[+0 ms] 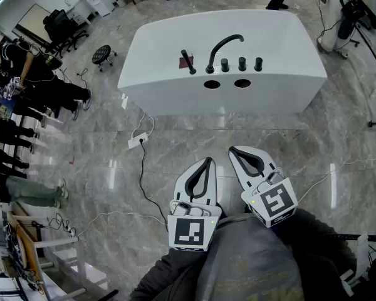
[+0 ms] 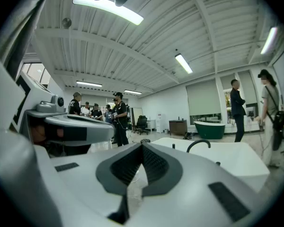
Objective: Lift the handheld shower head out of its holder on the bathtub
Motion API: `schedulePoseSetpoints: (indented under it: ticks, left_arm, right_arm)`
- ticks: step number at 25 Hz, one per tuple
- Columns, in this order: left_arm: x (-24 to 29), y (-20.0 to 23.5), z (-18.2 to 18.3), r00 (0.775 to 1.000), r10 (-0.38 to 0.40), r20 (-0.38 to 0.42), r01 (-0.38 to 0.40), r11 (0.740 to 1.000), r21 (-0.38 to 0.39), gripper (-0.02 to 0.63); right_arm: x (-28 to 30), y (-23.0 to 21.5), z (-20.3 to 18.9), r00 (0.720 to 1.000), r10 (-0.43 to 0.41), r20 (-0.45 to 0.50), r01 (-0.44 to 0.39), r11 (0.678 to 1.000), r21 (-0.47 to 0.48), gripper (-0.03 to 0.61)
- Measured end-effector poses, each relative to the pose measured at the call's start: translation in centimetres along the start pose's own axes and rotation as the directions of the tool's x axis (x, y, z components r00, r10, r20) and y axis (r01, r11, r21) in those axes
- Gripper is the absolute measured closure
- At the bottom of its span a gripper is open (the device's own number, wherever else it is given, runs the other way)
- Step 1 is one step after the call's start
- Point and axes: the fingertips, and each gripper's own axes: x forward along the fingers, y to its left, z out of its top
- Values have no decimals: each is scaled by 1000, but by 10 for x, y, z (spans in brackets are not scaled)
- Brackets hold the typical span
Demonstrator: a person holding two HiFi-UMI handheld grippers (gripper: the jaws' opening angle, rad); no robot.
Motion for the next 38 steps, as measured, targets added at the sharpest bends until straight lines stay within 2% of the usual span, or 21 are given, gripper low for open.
schedulePoseSetpoints:
  ticks: [7, 12, 18, 21, 24, 28, 32, 38]
  left_arm:
    - [8, -22, -2, 1000, -4, -18, 4, 1000, -12, 611]
    - [19, -36, -7, 999, 5, -36, -7, 999, -48, 611]
    - [27, -58, -3, 999, 14, -36, -15, 999, -28, 611]
    - [25, -65, -13, 997, 22, -68, -25, 999, -42, 611]
    - [21, -57, -18, 995, 50, -82, -54, 997, -54, 611]
    - [29, -42, -32, 995, 56, -83, -62, 995, -73, 611]
    - [44, -16, -40, 997, 49, -61, -55, 993, -103, 611]
    - [65, 41, -34, 999, 27, -27, -29, 993, -112, 611]
  right_arm:
    - [-17, -16, -4, 1000, -2, 2, 2, 1000, 12, 574]
    - [-29, -33, -8, 1000, 6, 8, -7, 999, 43, 574]
    - [-36, -50, -4, 999, -11, 34, 12, 1000, -28, 574]
    - [-36, -48, -16, 1000, 23, 10, -23, 1000, 2, 574]
    - [-33, -39, -23, 998, 65, -12, -65, 998, 24, 574]
    - [-17, -36, -33, 996, 80, -31, -80, 997, 13, 574]
    - [8, -40, -34, 996, 59, -74, -59, 998, 6, 574]
    - [62, -42, -28, 996, 37, -84, -36, 999, 15, 574]
